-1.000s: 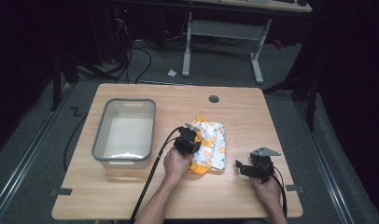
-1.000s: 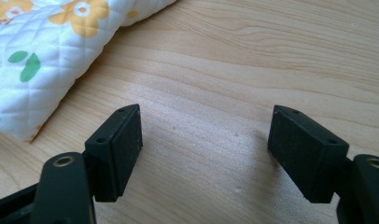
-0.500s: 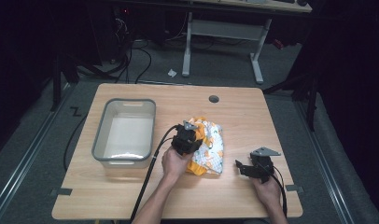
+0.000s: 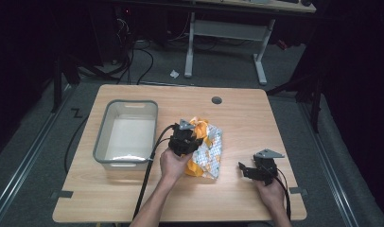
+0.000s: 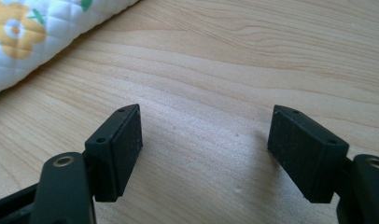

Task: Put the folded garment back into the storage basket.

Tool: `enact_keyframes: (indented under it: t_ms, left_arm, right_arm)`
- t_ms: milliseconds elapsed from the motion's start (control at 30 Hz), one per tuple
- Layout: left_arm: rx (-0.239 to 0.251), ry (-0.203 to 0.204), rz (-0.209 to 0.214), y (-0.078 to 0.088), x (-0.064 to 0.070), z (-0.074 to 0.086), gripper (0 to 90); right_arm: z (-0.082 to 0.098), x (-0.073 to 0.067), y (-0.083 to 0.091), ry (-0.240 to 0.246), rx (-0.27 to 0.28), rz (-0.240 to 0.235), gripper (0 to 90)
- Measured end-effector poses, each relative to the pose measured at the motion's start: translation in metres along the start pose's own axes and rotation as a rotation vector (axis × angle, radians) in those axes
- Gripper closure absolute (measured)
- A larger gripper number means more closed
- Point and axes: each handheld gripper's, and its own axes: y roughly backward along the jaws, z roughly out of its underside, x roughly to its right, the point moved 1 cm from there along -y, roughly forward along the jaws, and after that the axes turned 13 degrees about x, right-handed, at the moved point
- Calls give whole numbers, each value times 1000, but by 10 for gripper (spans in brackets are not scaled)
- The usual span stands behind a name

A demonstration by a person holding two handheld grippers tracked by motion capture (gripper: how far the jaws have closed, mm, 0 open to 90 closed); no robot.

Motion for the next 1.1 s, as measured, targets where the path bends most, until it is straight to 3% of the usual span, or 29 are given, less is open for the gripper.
enact_keyframes:
  t_ms: [633, 1100]
  left_arm:
    - [67, 41, 22, 31, -11, -13, 788]
    - [123, 61, 12, 58, -20, -27, 788]
  right_arm:
    - [0, 0, 0, 0, 0, 0, 264]
    - [0, 0, 0, 0, 0, 0, 264]
